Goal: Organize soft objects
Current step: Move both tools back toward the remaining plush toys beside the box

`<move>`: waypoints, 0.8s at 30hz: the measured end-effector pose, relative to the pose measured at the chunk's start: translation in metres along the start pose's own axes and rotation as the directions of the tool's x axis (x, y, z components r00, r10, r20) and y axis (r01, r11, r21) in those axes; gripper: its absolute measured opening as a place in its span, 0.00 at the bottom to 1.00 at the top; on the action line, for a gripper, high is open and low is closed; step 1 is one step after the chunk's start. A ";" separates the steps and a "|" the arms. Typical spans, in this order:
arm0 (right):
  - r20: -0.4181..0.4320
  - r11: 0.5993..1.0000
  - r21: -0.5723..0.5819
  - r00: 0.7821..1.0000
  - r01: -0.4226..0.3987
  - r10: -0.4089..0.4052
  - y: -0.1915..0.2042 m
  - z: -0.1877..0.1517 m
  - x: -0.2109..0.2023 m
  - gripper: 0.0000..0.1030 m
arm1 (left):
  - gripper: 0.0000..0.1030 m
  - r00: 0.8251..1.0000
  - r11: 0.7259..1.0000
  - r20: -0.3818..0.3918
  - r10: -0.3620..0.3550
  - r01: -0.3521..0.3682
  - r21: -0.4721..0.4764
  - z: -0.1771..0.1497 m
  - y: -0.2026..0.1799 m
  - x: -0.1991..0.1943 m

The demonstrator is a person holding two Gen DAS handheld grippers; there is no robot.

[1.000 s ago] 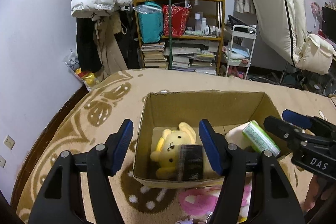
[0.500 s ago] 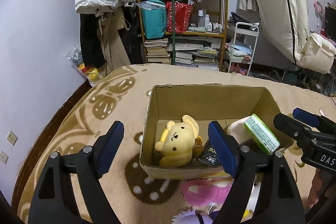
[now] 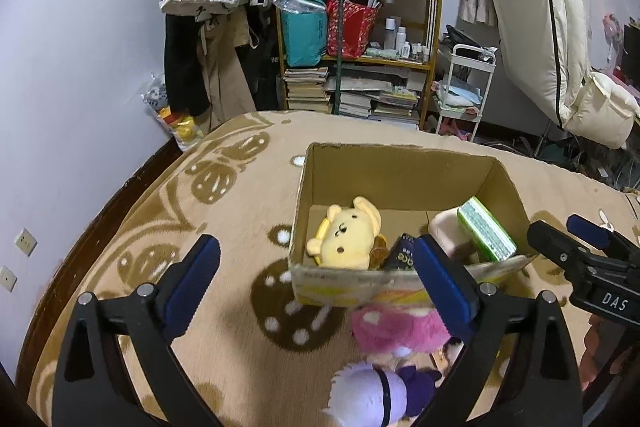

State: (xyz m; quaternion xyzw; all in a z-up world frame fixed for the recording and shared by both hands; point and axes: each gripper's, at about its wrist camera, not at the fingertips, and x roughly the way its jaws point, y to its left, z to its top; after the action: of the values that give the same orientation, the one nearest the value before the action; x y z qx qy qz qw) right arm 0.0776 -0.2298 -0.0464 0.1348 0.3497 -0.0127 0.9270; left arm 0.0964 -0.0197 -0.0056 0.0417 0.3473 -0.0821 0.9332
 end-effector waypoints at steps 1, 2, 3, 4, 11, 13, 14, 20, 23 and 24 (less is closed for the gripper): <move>0.004 1.000 0.002 1.000 0.000 0.000 0.000 -0.001 -0.003 1.00 | 0.94 1.000 1.000 -0.006 -0.001 0.001 -0.005 -0.002 0.001 -0.002; 0.004 1.000 0.002 1.000 0.001 -0.001 0.001 -0.002 -0.006 1.00 | 0.94 1.000 1.000 -0.014 0.002 -0.002 -0.011 -0.004 0.003 -0.004; 0.003 1.000 0.004 1.000 0.002 -0.002 0.001 -0.004 -0.008 1.00 | 0.96 1.000 1.000 -0.021 0.004 -0.004 -0.017 -0.006 0.004 -0.006; 0.000 1.000 0.006 1.000 0.001 -0.001 0.002 -0.004 -0.009 1.00 | 0.97 1.000 1.000 -0.028 0.005 -0.005 -0.021 -0.007 0.006 -0.008; -0.024 1.000 -0.014 1.000 -0.005 0.005 0.008 -0.015 -0.019 1.00 | 0.97 0.996 1.000 -0.085 -0.002 0.000 -0.029 -0.022 0.006 -0.020; -0.032 1.000 -0.023 0.999 -0.007 0.007 0.010 -0.018 -0.021 1.00 | 0.97 0.995 1.000 -0.100 0.005 -0.007 -0.015 -0.026 0.003 -0.022; -0.035 1.000 -0.025 0.999 -0.009 0.008 0.011 -0.019 -0.022 1.00 | 0.97 0.994 1.000 -0.112 0.012 -0.012 -0.004 -0.028 0.001 -0.022; -0.066 1.000 -0.012 0.998 -0.013 0.013 0.010 -0.028 -0.025 1.00 | 0.97 0.984 0.999 -0.179 0.017 -0.009 0.042 -0.040 -0.007 -0.019; -0.080 1.000 0.004 0.997 -0.014 0.014 0.008 -0.029 -0.024 1.00 | 0.97 0.978 0.998 -0.209 0.018 -0.007 0.056 -0.045 -0.011 -0.014; -0.087 1.000 0.009 0.996 -0.012 0.013 0.007 -0.029 -0.023 1.00 | 0.97 0.976 0.998 -0.219 0.016 -0.004 0.058 -0.046 -0.012 -0.011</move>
State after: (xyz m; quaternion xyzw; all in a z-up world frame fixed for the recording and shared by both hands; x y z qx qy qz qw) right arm 0.0421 -0.2173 -0.0509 0.1411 0.3886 -0.0025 0.9105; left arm 0.0562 -0.0237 -0.0332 0.0790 0.4455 -0.0822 0.8880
